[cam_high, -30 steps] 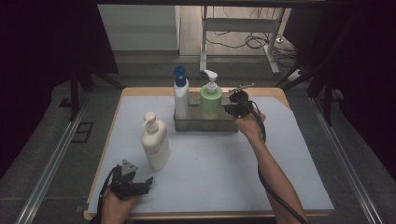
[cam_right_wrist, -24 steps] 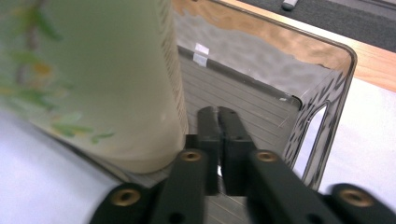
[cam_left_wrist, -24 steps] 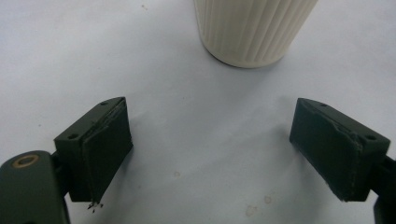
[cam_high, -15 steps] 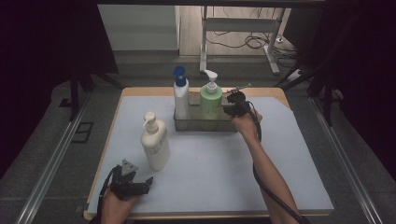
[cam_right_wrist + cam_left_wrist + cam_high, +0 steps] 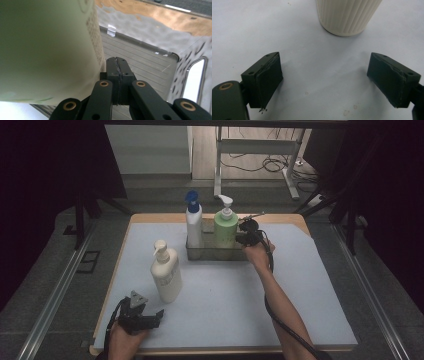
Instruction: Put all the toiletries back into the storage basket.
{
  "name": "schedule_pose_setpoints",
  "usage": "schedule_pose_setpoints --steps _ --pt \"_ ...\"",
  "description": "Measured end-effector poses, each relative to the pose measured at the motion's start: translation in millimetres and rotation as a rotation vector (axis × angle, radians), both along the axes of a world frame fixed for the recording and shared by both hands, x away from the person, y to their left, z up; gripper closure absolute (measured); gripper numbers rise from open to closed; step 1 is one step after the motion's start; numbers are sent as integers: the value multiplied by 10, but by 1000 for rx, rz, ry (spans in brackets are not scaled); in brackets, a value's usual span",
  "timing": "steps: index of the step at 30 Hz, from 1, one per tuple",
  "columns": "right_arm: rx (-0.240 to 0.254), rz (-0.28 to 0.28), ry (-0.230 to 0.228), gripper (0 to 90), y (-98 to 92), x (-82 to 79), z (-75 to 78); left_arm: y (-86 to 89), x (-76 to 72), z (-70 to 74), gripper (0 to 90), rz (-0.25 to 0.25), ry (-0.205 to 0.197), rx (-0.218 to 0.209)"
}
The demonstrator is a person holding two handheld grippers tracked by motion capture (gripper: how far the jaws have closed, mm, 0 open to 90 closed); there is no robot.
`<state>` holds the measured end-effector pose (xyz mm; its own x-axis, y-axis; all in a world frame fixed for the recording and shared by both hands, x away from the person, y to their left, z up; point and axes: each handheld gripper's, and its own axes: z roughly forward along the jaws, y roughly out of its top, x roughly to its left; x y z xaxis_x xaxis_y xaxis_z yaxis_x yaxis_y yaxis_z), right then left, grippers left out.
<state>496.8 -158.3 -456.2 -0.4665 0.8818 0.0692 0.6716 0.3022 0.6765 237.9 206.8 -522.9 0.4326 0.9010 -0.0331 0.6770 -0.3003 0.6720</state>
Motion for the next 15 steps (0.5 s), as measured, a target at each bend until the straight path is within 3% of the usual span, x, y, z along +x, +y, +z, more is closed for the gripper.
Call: schedule_pose_setpoints --steps 5,15 --pt "33 -1 21 896 -21 10 -34 0 1 0 123 0 0 0" --pt "26 22 24 895 74 -9 -38 0 1 0 123 0 0 0"
